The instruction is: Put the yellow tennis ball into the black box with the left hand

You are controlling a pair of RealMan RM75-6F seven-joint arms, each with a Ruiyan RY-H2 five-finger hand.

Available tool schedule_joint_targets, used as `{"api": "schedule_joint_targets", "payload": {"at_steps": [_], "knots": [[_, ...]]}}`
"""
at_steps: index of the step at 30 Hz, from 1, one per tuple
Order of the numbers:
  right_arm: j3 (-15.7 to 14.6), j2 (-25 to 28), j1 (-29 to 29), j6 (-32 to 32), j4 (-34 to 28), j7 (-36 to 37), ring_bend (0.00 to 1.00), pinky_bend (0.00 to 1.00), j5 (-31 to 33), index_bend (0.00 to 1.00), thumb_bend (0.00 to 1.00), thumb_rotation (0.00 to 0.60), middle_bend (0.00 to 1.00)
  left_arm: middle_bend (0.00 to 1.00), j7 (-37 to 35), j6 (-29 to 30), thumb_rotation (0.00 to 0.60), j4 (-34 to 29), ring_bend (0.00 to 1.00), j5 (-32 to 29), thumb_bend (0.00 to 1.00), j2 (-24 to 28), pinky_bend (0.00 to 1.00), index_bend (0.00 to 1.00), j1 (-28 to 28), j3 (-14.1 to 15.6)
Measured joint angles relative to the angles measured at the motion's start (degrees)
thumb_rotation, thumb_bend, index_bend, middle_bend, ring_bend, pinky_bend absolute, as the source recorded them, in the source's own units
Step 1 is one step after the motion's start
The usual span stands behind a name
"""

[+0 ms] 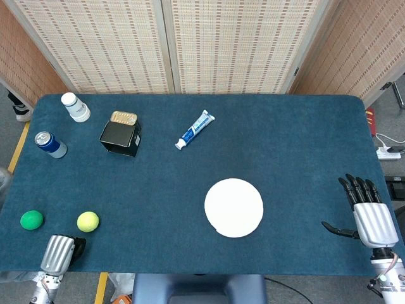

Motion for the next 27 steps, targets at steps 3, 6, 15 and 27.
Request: {"api": "schedule_joint_targets", "payload": {"at_steps": [3, 6, 15, 27], "knots": [[-0.12, -0.03, 0.06, -0.10, 0.05, -0.04, 0.00, 0.00, -0.21, 0.05, 0.00, 0.520, 0.00, 1.00, -0.04, 0.18, 0.600, 2.62, 1.00, 0.86, 0.68, -1.06, 1.00, 1.00, -0.13, 0.84], [-0.17, 0.01, 0.02, 0.11, 0.07, 0.09, 0.00, 0.00, -0.49, 0.05, 0.00, 0.521, 0.00, 1.00, 0.47, -1.42, 0.600, 2.94, 1.00, 1.39, 0.68, -0.94, 1.00, 1.00, -0.59, 1.64], [-0.16, -0.07, 0.07, 0.17, 0.46, 0.59, 0.00, 0.00, -0.70, 0.05, 0.00, 0.522, 0.00, 1.00, 4.28, -4.14, 0.600, -1.18, 1.00, 2.82, 0.68, 2.21, 1.00, 1.00, -3.84, 2.67], [-0.17, -0.37, 0.06, 0.52, 0.71, 0.34, 0.00, 0.00, -1.05, 0.05, 0.00, 0.521, 0.00, 1.00, 6.36, -6.91, 0.600, -5.81, 1.00, 3.62, 0.68, 4.43, 1.00, 1.00, -5.60, 3.81]]}}
